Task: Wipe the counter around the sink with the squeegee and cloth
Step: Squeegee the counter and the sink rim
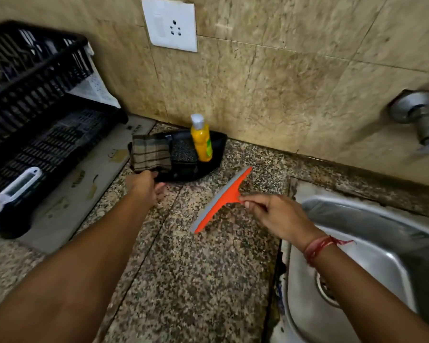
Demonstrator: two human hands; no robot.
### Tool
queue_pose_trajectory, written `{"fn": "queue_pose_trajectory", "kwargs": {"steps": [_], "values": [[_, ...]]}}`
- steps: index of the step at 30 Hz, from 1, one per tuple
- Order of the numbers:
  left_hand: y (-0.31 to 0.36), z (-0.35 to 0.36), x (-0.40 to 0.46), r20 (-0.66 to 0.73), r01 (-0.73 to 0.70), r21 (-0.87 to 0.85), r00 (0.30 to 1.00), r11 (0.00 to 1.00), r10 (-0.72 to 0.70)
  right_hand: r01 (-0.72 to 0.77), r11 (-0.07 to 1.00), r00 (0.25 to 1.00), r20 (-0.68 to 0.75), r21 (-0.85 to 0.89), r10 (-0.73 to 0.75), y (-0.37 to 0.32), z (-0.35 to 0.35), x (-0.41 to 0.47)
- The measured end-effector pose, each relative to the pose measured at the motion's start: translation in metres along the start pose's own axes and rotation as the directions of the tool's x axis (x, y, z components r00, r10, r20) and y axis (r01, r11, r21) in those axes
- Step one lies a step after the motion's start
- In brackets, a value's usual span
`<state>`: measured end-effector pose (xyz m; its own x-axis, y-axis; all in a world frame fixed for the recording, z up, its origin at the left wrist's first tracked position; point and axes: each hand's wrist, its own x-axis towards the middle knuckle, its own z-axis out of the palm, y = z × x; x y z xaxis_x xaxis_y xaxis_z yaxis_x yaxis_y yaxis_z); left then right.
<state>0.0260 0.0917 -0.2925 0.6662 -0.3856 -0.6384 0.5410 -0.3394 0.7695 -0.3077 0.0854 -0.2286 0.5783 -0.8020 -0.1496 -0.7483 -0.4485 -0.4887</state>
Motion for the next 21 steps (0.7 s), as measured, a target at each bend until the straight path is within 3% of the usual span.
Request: {"fn": "queue_pose_trajectory", "kwargs": {"steps": [4, 11, 21], "values": [[0.016, -0.019, 0.03, -0.094, -0.059, -0.107, 0.994, 0.992, 0.049, -0.046, 0.999, 0.998, -0.032, 0.002, 0.046, 0.0, -0.011, 0.044], [0.02, -0.031, 0.07, -0.211, -0.067, -0.127, 0.977, 0.99, 0.039, -0.012, 0.999, 1.0, 0.023, -0.048, 0.013, -0.007, -0.009, 0.118], [0.035, -0.027, 0.053, -0.156, -0.044, -0.137, 0.988, 0.99, 0.023, 0.138, 0.986, 0.987, 0.102, -0.098, -0.128, -0.037, -0.005, 0.179]]}}
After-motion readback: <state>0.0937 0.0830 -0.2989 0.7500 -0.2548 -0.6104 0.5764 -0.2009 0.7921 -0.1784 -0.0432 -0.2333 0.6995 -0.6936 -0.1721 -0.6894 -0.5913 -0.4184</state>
